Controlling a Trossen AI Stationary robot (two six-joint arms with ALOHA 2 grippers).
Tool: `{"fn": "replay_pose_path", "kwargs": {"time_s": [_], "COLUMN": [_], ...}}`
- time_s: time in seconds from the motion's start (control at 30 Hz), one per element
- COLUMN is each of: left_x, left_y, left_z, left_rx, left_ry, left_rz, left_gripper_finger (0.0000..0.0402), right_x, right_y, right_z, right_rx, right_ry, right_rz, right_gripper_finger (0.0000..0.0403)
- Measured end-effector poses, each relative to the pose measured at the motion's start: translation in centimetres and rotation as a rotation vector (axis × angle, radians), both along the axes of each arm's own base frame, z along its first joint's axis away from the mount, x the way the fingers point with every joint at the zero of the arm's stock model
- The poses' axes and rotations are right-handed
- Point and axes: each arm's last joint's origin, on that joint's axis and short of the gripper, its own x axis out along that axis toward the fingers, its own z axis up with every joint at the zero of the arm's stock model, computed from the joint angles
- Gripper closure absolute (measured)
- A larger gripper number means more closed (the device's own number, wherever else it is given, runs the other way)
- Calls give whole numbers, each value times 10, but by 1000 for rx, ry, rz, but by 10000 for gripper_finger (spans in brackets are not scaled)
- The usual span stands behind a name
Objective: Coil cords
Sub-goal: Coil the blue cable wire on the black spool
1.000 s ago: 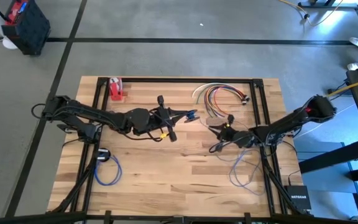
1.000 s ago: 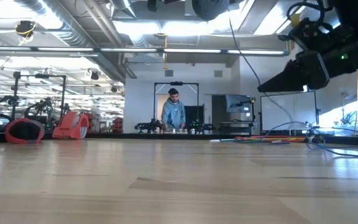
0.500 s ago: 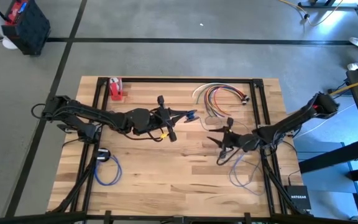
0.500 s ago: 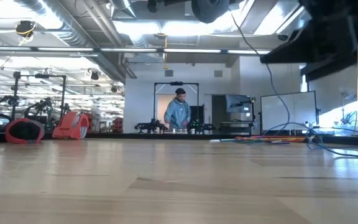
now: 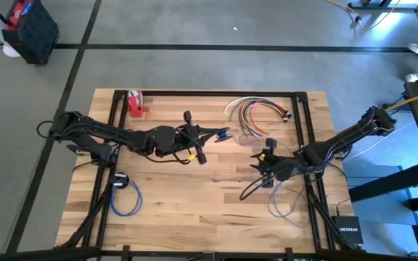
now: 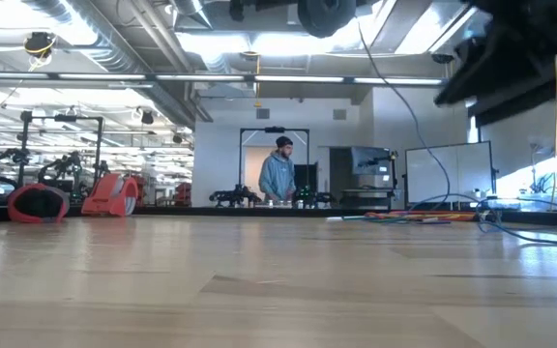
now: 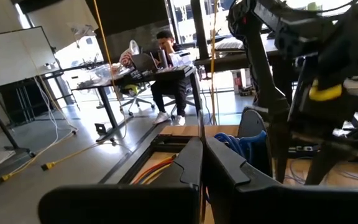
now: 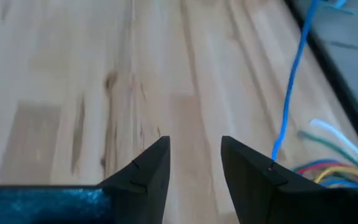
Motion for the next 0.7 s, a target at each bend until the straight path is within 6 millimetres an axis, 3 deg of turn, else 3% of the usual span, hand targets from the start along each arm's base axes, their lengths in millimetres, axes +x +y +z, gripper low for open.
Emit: {"fn": "replay_pose_path", "kwargs": {"time_s": [0.13, 0.23, 0.43, 0.6, 0.7], "left_x": [0, 0, 0, 0, 0], "left_y": [0, 0, 0, 1, 2], "left_z": [0, -1, -2, -2, -2], "left_rx": [-5, -6, -5, -5, -5], "left_ry": [-1, 4, 15, 17, 18], "left_rz": [1, 1, 1, 5, 6], "left_gripper_finger": [400, 400, 400, 400, 400], "right_x": [10, 19, 34, 39, 39], "right_y": [1, -1, -16, -19, -18], "right_z": [12, 4, -22, -29, -29], "right_rx": [-44, -128, -208, -259, -260], "right_ry": [-176, -253, -202, -172, -166], "right_rz": [-65, -128, -214, -245, -232], "right_gripper_finger": [255, 255, 255, 260, 283]}}
